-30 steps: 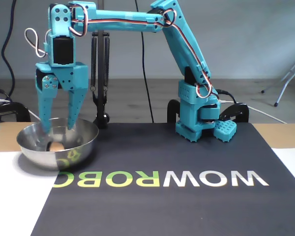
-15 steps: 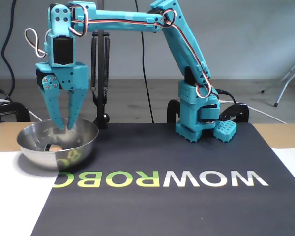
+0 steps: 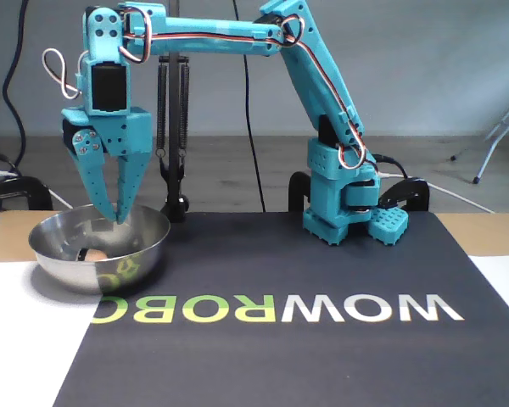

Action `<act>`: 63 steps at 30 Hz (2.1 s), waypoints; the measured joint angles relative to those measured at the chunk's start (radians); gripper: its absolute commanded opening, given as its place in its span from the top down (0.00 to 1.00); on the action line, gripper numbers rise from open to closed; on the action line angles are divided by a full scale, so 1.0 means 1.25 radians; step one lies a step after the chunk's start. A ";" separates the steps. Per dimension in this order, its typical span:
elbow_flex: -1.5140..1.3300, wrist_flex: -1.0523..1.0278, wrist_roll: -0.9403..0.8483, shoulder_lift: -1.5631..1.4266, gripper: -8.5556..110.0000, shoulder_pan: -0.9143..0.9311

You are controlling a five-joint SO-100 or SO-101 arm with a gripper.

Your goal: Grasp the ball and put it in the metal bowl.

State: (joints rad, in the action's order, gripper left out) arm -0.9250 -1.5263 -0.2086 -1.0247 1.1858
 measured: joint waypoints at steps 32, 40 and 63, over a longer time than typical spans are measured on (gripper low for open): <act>-0.272 -0.094 0.043 -0.255 0.93 -0.357; -0.479 0.004 0.119 -0.410 0.93 -0.507; -0.578 0.016 0.276 -0.530 0.93 -0.854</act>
State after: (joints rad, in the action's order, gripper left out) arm -1.6475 -1.5064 0.1365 -1.6874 0.1181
